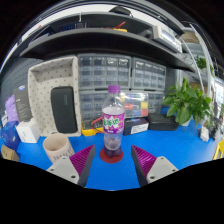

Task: Pour water

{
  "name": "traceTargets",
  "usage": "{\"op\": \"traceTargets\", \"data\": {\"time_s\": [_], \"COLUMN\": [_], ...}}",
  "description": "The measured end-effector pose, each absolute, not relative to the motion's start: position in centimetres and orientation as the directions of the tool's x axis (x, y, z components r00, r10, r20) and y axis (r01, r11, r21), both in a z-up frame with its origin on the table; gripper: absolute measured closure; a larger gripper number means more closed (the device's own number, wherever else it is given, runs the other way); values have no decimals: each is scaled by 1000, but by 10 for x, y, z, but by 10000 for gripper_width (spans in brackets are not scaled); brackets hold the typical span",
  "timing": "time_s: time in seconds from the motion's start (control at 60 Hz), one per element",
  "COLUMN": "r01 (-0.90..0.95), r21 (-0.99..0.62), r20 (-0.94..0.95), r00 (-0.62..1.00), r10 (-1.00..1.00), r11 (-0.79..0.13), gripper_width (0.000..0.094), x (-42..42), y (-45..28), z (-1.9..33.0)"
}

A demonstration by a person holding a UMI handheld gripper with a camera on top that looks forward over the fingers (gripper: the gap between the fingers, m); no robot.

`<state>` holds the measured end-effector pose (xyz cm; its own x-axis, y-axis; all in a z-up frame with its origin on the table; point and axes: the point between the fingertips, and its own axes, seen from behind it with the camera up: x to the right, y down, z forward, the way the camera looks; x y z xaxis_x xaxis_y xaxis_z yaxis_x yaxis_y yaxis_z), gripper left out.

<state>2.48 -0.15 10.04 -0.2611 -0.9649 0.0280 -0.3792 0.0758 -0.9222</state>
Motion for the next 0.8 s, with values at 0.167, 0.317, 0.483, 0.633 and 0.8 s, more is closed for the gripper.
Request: {"op": "traceTargets", "data": {"time_s": [0.167, 0.317, 0.483, 0.633, 0.8], "r01": [-397, -382, -371, -350, -339], "r21": [-916, -924, -928, -936, -939], "r20": [47, 38, 4, -1, -21], "r00": [-239, -168, -101, -106, -101], "r10": [-970, -985, -995, -994, -995], "r11": [53, 30, 34, 38, 55], "gripper_width": [221, 211, 210, 211, 211], "x": [-29, -56, -79, -94, -101], "y": [30, 76, 114, 124, 131], "z": [144, 187, 221, 243, 250]}}
